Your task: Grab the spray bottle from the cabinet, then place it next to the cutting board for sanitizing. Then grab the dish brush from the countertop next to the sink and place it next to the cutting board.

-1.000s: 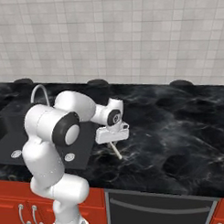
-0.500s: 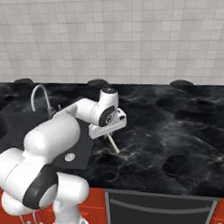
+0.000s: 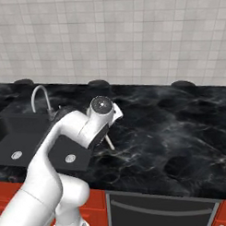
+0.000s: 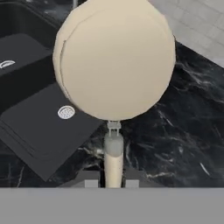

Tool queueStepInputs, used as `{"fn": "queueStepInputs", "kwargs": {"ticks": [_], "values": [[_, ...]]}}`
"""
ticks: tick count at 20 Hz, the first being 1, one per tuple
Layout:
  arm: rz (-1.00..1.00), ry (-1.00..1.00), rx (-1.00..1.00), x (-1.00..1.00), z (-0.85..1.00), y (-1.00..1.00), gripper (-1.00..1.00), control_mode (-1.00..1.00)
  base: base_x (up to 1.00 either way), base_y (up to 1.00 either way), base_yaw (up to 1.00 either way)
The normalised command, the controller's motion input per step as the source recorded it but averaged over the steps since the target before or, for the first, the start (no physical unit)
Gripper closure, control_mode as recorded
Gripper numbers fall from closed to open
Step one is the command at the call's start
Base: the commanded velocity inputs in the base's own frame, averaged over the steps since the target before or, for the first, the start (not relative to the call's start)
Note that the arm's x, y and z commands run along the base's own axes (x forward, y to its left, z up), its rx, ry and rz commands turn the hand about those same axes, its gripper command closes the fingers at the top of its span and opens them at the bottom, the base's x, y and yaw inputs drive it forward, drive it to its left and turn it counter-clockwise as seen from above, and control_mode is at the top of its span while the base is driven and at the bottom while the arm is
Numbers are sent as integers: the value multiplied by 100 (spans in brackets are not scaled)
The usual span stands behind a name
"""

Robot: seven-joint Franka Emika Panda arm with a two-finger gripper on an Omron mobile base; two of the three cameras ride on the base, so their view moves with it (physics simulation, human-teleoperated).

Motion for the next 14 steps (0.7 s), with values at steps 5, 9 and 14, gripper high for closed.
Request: {"fn": "queueStepInputs", "kwargs": {"ticks": [5, 9, 14], "values": [[0, -40, 6, -65, 98, 34, 100, -100, 0, 0, 0], [0, -26, 0, -47, 100, 39, 100, -100, 0, 0, 0], [0, -3, 0, -73, 82, 11, 100, -100, 0, 0, 0]]}}
